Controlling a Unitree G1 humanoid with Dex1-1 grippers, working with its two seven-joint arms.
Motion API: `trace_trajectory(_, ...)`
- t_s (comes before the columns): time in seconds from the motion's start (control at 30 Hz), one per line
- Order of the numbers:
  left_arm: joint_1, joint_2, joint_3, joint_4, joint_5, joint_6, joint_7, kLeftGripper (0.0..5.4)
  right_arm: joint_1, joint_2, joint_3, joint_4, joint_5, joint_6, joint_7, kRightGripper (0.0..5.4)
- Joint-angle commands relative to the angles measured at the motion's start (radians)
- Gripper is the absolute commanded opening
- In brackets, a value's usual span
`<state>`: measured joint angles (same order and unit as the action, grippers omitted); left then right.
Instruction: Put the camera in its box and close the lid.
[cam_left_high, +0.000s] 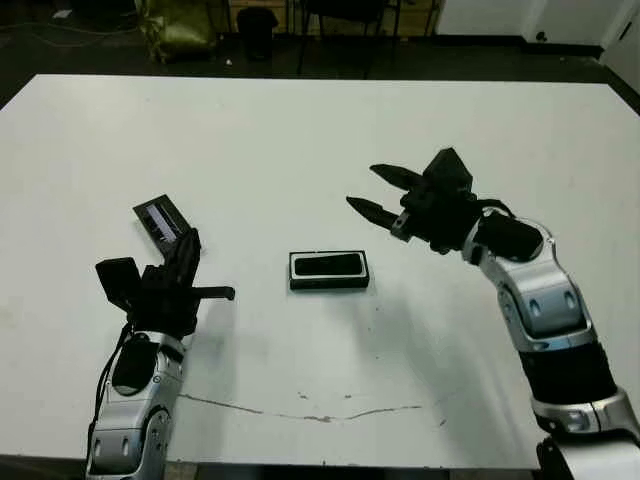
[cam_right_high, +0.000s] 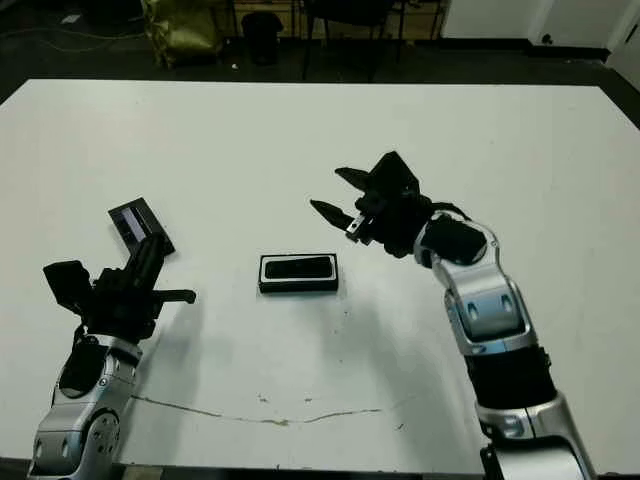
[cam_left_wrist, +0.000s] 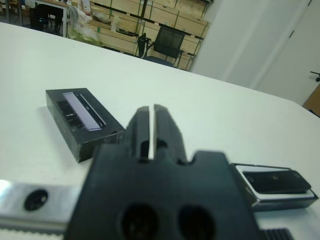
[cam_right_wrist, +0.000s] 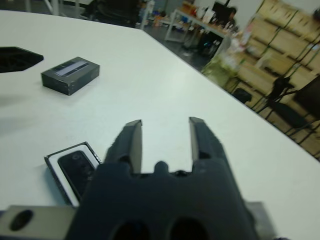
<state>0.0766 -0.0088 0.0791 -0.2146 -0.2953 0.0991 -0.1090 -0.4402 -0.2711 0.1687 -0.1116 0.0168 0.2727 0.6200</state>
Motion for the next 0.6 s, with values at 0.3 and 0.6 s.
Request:
trace_trajectory(0.3,0.011,0.003,0.007,0.015,0.0,0.006,-0.006,0.0,0.109,0.047,0.07,-0.081,-0.085,-0.047,-0.159,0.01)
trace_trajectory(0.6,0.012,0.002,0.008,0.015,0.0,0.007,-0.005,0.0,0.166,0.048,0.141,-0.131,-0.144,0.037,-0.186,0.01)
